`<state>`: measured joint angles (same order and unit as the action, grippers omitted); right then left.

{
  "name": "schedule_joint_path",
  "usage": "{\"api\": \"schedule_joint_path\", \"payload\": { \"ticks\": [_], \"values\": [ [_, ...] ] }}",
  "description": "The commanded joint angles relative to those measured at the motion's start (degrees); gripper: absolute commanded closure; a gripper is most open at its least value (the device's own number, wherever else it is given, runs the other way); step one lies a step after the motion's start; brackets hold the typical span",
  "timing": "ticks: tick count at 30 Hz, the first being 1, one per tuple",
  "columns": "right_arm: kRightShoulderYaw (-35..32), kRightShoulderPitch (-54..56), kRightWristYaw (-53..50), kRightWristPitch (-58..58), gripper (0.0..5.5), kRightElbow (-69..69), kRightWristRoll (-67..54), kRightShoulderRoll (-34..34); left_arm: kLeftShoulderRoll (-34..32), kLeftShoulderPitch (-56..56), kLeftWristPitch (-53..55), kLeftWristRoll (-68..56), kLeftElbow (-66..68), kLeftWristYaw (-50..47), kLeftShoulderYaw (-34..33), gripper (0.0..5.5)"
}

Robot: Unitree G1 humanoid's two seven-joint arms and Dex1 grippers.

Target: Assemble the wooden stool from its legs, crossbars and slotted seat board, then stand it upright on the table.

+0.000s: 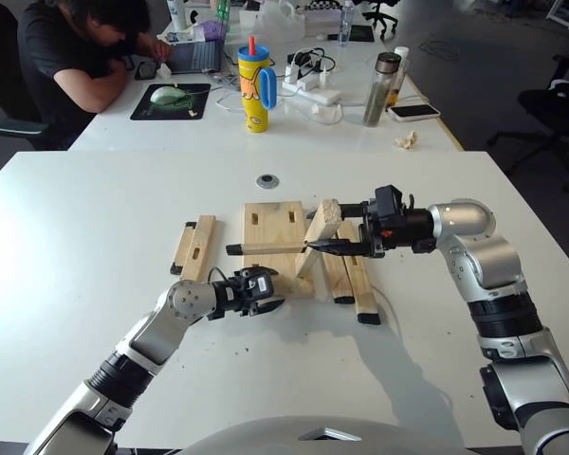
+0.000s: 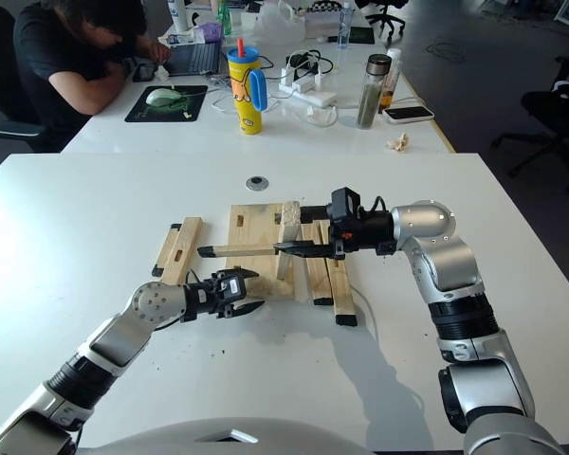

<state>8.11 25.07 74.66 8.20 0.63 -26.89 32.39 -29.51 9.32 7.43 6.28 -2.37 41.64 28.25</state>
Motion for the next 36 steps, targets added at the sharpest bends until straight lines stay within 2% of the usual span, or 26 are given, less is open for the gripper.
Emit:
{"api": "schedule_joint_path", "payload": {
  "ticks": [1,4,8,13,20,21,24,26,32,36],
  "values": [
    [4.95,-4.49,-2.59,-1.85,3.46,4.79,8.82,0.67,1.83,-3.55,5.97,3.72,7.27,-1.12,3.37,2.47],
    [5.74,-2.87,-3.35,-2.36,3.46,6.15,8.11,-0.21,3.22,-2.43,6.99,4.42,9.76,-2.28,3.25,2.47],
    [5.22,3.1,-3.71,3.19,3.46,13.44,4.67,-2.1,4.15,-1.57,9.0,4.36,10.34,-2.8,2.86,2.47],
    [6.32,5.6,-2.89,1.77,3.46,21.93,6.63,-3.3,5.58,-0.42,10.78,3.95,11.1,-2.92,2.51,2.47],
    [10.33,2.86,-0.14,-9.56,3.46,23.21,11.5,-2.32,7.9,0.15,13.97,2.82,11.83,-4.22,0.77,2.47],
    [10.28,3.23,-0.81,-11.55,3.1,23.79,12.04,-2.46,8.03,0.17,14.47,2.98,12.07,-4.46,0.6,2.47],
    [7.73,5.97,-4.47,-13.54,2.65,25.6,12.01,-4.01,8.95,0.33,16.33,3.08,12.74,-5.74,-0.32,2.47],
    [5.94,7.95,-6.3,-14.16,2.65,26.2,12.44,-4.41,9.74,0.45,17.94,3.26,13.4,-6.97,-1.11,2.47],
    [4.61,8.75,-7.63,-16.0,2.65,23.02,17.11,0.32,11.04,-0.03,22.11,4.32,15.84,-11.66,-2.96,2.47],
    [4.41,8.65,-10.08,-17.94,2.65,29.15,23.12,5.1,12.07,-0.83,24.11,4.14,16.93,-15.68,-5.31,2.47]
  ]
}}
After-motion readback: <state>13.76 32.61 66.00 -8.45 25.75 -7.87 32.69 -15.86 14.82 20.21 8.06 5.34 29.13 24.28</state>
